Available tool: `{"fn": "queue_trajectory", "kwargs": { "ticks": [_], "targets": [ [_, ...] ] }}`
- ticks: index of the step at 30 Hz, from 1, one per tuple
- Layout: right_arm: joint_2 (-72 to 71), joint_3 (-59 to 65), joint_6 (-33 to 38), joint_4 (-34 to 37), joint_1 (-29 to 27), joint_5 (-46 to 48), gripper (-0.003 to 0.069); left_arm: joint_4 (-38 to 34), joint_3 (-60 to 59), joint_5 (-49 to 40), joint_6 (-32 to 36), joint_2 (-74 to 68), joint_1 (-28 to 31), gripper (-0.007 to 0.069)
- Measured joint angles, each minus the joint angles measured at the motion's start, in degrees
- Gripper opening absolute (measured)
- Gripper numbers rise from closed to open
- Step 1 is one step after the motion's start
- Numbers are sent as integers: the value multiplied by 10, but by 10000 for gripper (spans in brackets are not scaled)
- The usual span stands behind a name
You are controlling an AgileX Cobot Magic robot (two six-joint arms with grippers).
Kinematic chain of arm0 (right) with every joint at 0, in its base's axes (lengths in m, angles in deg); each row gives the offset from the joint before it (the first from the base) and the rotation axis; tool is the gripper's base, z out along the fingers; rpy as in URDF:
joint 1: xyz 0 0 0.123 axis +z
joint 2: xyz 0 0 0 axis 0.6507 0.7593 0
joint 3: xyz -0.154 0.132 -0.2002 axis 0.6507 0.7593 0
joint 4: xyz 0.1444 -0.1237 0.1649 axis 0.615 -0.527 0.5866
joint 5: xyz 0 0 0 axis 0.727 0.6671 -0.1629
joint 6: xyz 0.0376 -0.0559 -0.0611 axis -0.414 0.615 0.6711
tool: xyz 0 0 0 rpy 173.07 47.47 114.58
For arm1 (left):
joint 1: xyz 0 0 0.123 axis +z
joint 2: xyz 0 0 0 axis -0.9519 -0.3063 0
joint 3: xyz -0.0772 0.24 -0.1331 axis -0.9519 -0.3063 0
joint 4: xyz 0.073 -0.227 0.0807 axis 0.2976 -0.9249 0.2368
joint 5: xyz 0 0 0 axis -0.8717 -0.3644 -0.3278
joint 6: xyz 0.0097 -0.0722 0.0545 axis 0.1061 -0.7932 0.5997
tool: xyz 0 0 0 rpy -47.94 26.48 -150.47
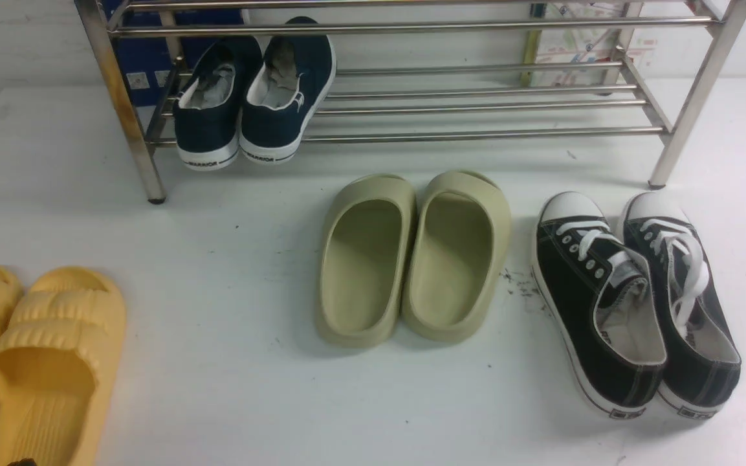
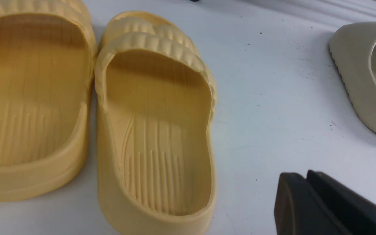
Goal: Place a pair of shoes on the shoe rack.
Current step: Use the right arm to grab the shoe closest to it
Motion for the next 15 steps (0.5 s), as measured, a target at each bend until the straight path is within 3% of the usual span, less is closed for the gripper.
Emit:
{"fn": "queue_trajectory", "kwargs": {
  "ticks": [15],
  "targets": [
    [0, 0, 0, -1, 0, 0, 248, 0, 0, 0, 0, 0, 0, 66]
  ]
}}
